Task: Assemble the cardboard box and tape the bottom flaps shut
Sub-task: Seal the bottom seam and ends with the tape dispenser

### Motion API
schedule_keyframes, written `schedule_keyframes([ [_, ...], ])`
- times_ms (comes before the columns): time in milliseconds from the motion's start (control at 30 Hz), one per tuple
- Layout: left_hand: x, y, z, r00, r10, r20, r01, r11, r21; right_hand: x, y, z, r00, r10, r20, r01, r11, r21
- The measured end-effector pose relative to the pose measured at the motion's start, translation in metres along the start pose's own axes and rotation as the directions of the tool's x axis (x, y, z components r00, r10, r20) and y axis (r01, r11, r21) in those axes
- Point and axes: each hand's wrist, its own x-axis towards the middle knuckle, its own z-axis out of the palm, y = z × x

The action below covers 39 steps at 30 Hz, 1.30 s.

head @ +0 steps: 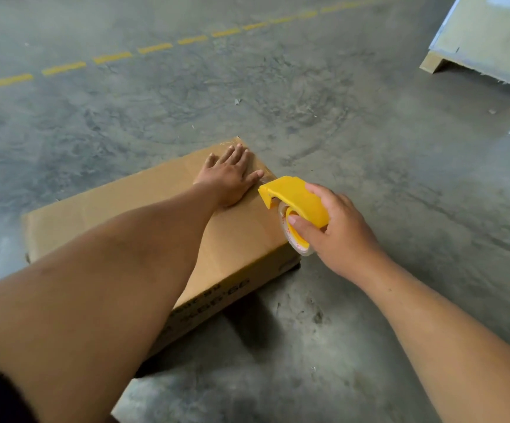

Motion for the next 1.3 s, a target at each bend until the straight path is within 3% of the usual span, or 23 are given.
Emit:
schedule_keyframes([
  [167,-0.011,0.014,-0.005,0.996,-0.073,0.041,0.074,0.997,-0.028,-0.003,0.002,-0.001,1.000,-0.022,0.002,0.021,1.000,0.008],
  [400,-0.027,0.035,0.006,0.997,-0.068,0.028,0.069,0.997,-0.027,-0.005,0.003,-0.004,0.998,-0.053,0.035,0.051,0.998,0.032],
  [1067,-0.035,0.034,0.006,0.999,-0.039,-0.006,0.038,0.999,-0.034,-0.052,0.028,-0.017,0.994,-0.100,-0.048,0.103,0.993,0.056],
  [1300,-0.037,0.046,-0.003,0.994,-0.091,0.064,0.094,0.995,-0.029,-0.063,0.027,-0.018,0.994,-0.107,-0.018,0.108,0.993,0.050],
])
